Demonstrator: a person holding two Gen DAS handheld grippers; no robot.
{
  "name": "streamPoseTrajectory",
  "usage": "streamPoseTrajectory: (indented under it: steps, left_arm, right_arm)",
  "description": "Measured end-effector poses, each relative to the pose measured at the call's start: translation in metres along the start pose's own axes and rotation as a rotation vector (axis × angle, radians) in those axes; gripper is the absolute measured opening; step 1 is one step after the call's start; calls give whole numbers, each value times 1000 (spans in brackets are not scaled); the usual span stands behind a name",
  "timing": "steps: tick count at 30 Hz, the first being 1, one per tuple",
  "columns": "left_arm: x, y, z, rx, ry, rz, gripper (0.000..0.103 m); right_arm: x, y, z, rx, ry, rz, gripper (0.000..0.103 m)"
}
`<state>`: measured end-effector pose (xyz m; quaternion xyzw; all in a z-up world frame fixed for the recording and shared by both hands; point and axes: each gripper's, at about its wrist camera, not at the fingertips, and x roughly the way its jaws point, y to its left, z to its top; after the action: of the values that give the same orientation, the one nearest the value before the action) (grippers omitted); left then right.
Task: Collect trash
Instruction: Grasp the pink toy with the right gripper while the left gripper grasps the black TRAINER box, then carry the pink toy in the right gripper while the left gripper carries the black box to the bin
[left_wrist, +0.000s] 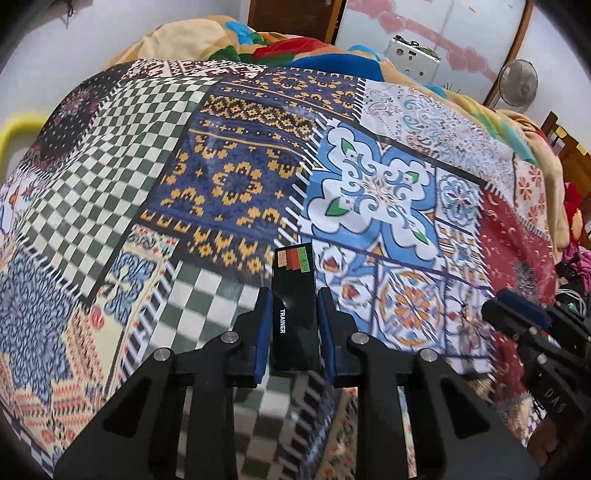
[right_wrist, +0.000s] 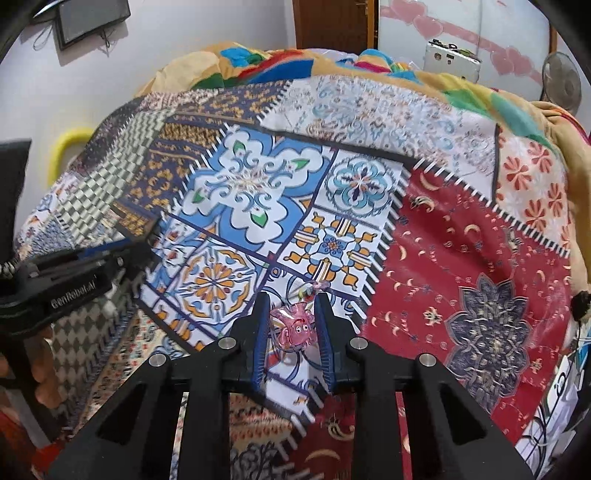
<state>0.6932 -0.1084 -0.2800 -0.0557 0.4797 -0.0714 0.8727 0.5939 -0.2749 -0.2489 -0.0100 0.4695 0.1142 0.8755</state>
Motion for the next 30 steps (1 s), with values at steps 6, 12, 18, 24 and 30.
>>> streamPoseTrajectory:
  steps: [6, 12, 18, 24, 30]
  left_arm:
    - [-46, -7, -9, 11, -21, 3, 23]
    - [-109, -13, -11, 13, -76, 12, 23]
    - [-183, -13, -24, 11, -142, 33, 23]
    - [-248, -4, -49, -3, -194, 60, 23]
    - [-298, 16, -86, -24, -224, 110, 23]
  right_arm:
    - [-40, 6, 4, -7, -34, 9, 22]
    - [-89, 22, 8, -25, -80, 11, 22]
    - [-146, 43, 12, -54, -143, 26, 22]
    - [-199, 75, 5, -94, -199, 48, 22]
    - [-239, 118, -9, -154, -241, 107, 22]
